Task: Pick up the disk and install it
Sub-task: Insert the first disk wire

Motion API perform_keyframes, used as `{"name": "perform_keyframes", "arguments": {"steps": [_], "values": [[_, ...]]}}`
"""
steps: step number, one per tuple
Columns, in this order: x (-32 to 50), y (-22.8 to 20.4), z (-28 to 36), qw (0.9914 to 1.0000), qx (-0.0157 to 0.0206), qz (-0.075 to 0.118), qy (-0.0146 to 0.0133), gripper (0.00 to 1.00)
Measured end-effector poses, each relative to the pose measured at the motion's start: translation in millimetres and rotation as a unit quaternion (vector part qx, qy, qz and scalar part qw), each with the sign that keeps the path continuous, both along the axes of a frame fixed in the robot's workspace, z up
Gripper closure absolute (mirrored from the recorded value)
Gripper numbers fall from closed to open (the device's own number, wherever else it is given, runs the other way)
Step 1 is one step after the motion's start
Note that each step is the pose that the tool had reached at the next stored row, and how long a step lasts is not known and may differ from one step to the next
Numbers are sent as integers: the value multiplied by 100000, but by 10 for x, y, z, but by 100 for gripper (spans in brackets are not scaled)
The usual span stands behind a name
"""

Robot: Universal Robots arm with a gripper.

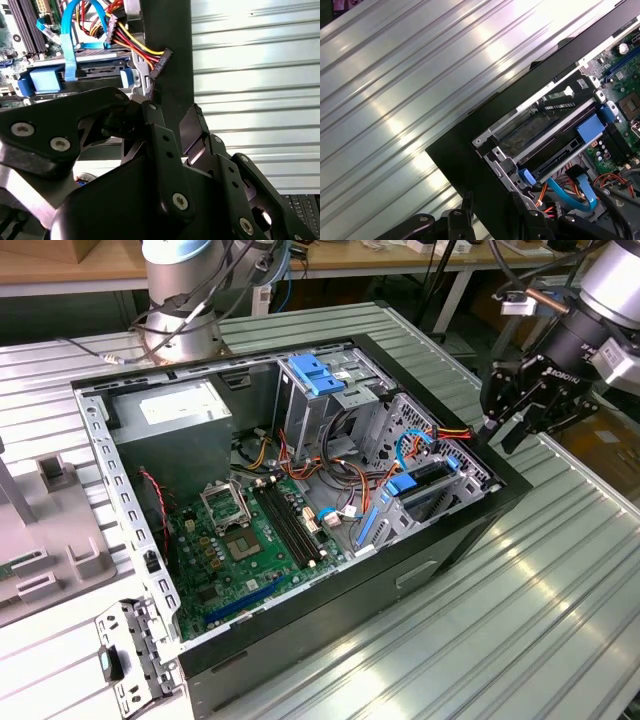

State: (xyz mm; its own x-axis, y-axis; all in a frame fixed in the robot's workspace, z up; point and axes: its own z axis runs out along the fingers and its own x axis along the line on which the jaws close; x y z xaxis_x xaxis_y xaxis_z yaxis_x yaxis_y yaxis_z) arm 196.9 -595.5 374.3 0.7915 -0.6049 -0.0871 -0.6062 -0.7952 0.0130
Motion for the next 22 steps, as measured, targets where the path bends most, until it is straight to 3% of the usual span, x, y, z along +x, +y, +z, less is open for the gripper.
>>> {"name": "perform_keyframes", "arguments": {"steps": [15, 22], "values": [[298, 19, -9, 100000, -1, 0, -2, 58], [278, 22, -19, 99998, 28, 553, -3, 58]]}}
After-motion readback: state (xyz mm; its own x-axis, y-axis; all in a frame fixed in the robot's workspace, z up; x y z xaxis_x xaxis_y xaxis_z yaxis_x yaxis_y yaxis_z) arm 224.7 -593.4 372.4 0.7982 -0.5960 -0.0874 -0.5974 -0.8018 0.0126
